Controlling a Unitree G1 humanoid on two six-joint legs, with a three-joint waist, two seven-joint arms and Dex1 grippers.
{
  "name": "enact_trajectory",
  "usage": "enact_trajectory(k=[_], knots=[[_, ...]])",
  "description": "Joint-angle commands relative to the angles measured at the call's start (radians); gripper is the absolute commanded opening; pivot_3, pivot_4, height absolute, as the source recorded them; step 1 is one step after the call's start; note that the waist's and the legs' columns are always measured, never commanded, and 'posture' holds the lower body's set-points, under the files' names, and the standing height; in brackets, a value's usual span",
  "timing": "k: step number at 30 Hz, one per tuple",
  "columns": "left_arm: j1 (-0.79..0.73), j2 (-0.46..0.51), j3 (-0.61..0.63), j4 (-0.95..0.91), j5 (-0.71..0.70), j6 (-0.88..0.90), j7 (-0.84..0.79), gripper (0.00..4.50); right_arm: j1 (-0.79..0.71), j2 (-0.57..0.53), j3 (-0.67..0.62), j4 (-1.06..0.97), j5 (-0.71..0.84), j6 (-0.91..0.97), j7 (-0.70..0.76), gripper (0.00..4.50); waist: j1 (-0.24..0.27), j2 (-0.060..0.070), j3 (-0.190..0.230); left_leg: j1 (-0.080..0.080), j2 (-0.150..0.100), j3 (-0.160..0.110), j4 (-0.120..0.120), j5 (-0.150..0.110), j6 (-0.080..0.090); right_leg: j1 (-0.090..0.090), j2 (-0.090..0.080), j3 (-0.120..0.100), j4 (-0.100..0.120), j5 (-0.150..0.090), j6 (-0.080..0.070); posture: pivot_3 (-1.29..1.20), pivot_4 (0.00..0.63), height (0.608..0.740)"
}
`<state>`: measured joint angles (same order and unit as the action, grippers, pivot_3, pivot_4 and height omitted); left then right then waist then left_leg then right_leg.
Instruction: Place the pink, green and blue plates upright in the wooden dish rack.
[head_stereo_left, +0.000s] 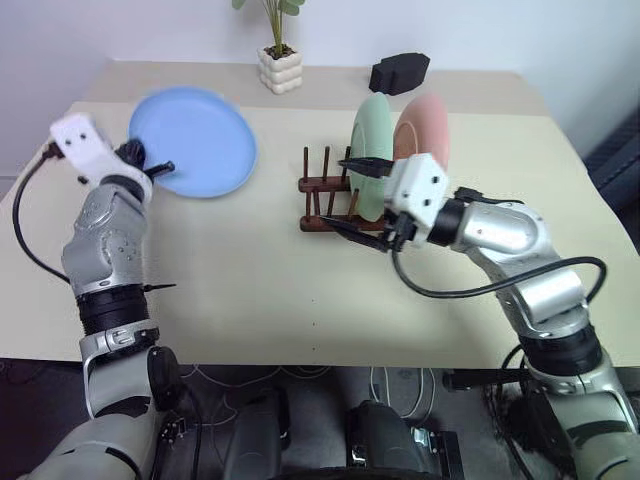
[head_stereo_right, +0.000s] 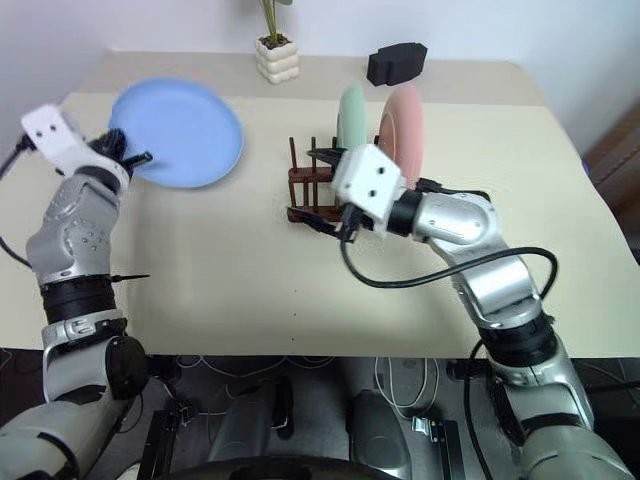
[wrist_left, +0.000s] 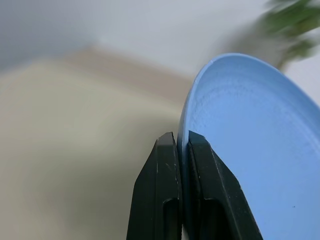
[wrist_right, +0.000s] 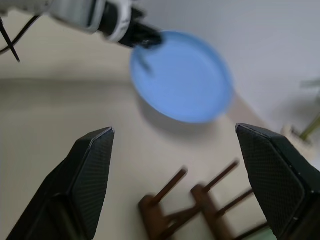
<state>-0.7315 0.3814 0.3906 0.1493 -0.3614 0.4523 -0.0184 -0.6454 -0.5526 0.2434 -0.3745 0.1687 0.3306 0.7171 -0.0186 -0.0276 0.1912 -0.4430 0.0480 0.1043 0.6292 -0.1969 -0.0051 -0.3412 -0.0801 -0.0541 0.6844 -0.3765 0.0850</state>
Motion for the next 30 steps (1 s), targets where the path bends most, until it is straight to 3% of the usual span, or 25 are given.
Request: enact_trajectory(k=[1,4,12,20,23,29,30], knots=[[-0.033,0.006,-0.063,-0.134,0.042,-0.073,-0.018,0.08,-0.086,0.029,0.071,0.052,-0.171,-0.084,-0.060,3.99,0.003,0.000,0.000,0.000,0.000,0.000,0.000,0.000,0.000,0.000,0.000,0.000,0.000,0.000,0.000,0.00,0.150,0.732],[-0.050,0.005,-0.101,-0.202,0.058,-0.060,-0.014,0.08,-0.137,0.058,0.132,0.122,-0.296,-0.140,-0.102,3.99,0.004,0.000,0.000,0.000,0.000,0.000,0.001,0.000,0.000,0.000,0.000,0.000,0.000,0.000,0.000,0.00,0.150,0.732],[-0.024,-0.014,-0.173,-0.417,0.059,0.173,0.043,0.08,-0.208,0.189,0.244,0.261,-0.480,-0.264,-0.159,3.99,0.003,0.000,0.000,0.000,0.000,0.000,0.001,0.000,0.000,0.000,0.000,0.000,0.000,0.000,0.000,0.00,0.150,0.732],[-0.004,-0.045,-0.170,-0.559,0.040,0.333,0.072,0.08,-0.228,0.221,0.254,0.402,-0.577,-0.374,-0.187,3.99,0.004,0.000,0.000,0.000,0.000,0.000,0.001,0.000,0.000,0.000,0.000,0.000,0.000,0.000,0.000,0.00,0.150,0.732],[0.001,-0.052,-0.161,-0.584,0.032,0.366,0.073,0.00,-0.227,0.242,0.246,0.431,-0.580,-0.396,-0.191,3.14,0.002,0.000,0.000,0.000,0.000,0.000,0.001,0.000,0.000,0.000,0.000,0.000,0.000,0.000,0.000,0.00,0.150,0.732],[-0.003,-0.058,-0.140,-0.586,0.020,0.392,0.063,0.00,-0.221,0.260,0.239,0.442,-0.602,-0.417,-0.193,0.18,0.003,0.000,0.000,0.000,0.000,0.000,0.001,0.000,0.000,0.000,0.000,0.000,0.000,0.000,0.000,0.00,0.150,0.732],[-0.004,-0.059,-0.139,-0.584,0.018,0.392,0.060,0.00,-0.219,0.260,0.238,0.443,-0.606,-0.420,-0.193,0.07,0.003,0.000,0.000,0.000,0.000,0.000,0.001,0.000,0.000,0.000,0.000,0.000,0.000,0.000,0.000,0.00,0.150,0.732]])
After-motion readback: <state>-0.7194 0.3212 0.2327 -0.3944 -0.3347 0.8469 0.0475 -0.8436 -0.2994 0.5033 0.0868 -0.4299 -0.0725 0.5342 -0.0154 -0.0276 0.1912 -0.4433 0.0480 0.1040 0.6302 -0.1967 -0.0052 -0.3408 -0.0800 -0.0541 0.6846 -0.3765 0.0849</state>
